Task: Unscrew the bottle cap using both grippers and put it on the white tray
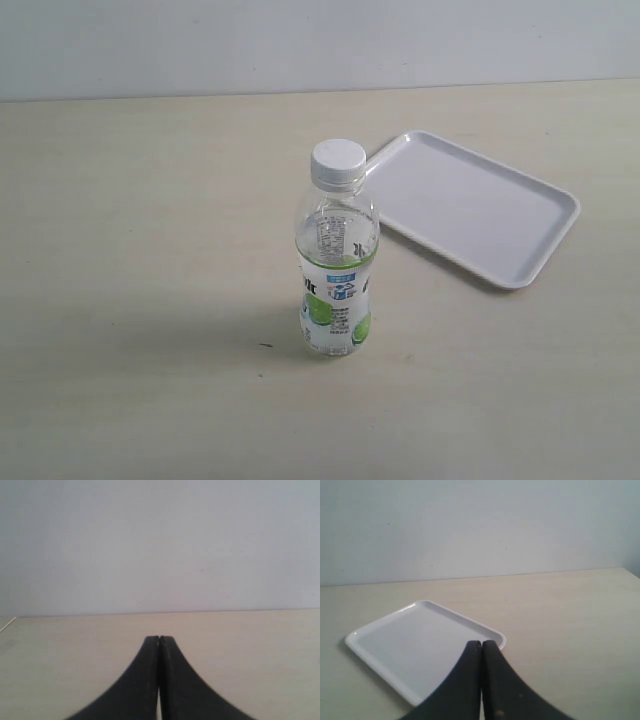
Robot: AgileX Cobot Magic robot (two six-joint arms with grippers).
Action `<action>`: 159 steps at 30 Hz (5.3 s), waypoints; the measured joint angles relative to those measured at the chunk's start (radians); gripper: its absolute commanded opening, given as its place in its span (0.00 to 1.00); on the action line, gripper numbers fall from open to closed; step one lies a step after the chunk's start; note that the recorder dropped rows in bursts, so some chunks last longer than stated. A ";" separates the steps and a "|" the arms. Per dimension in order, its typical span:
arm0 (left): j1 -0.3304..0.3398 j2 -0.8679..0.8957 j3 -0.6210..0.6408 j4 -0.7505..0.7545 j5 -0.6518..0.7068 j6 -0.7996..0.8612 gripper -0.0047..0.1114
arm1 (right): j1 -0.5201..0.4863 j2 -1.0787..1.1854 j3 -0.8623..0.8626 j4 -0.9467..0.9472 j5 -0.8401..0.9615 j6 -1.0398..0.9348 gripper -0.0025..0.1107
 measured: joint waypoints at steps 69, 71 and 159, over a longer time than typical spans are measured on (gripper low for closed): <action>0.002 1.046 -0.611 0.040 0.144 0.000 0.04 | 0.000 0.000 0.000 0.000 0.000 0.000 0.02; -0.002 1.016 -0.548 -0.001 0.080 0.000 0.04 | 0.000 0.000 0.000 0.000 0.000 0.000 0.02; -0.342 1.920 -0.434 0.951 -1.280 -0.286 0.85 | 0.000 0.000 0.000 0.000 0.000 0.000 0.02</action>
